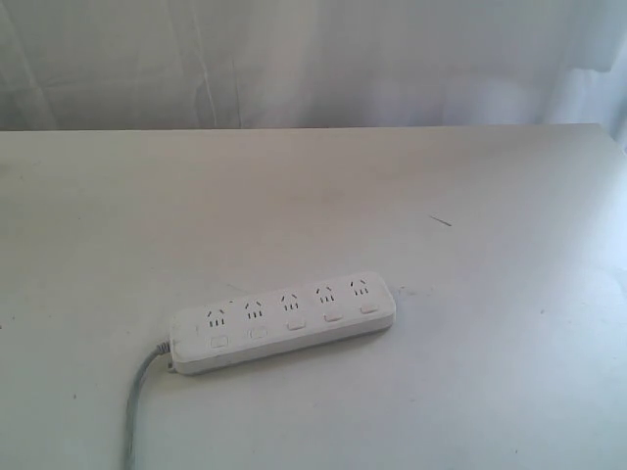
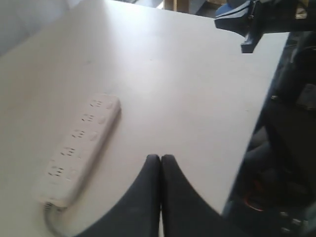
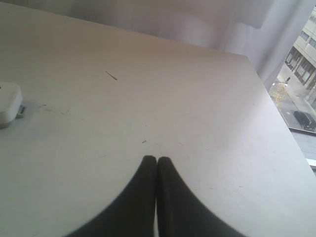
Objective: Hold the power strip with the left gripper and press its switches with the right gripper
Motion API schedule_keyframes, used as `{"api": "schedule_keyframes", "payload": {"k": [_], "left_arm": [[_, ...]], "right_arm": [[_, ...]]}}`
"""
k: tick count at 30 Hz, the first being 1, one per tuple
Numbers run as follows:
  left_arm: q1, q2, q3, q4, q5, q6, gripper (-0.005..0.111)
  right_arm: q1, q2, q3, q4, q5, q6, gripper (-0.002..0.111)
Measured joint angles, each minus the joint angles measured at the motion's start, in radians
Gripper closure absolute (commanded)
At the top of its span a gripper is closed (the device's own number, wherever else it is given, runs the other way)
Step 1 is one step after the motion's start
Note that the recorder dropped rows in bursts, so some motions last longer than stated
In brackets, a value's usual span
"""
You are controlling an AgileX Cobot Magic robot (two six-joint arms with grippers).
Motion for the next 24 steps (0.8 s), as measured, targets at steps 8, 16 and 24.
{"api": "schedule_keyframes", "payload": {"k": [8,16,24], "left_arm": [[0.000,-0.023,0.071,-0.134,0.067,-0.110,0.107],[0.000,-0.138,0.081,0.110,-0.078,-0.224,0.107],[0.000,-0.182,0.081,0.456,-0.321,-0.530,0.107]], "right_arm": [[0.000,0.000,0.000,0.000,0.000,0.000,0.108],[0.000,0.000,0.000,0.000,0.000,0.000,0.108],[0.000,0.000,0.000,0.000,0.000,0.000,0.108]]}}
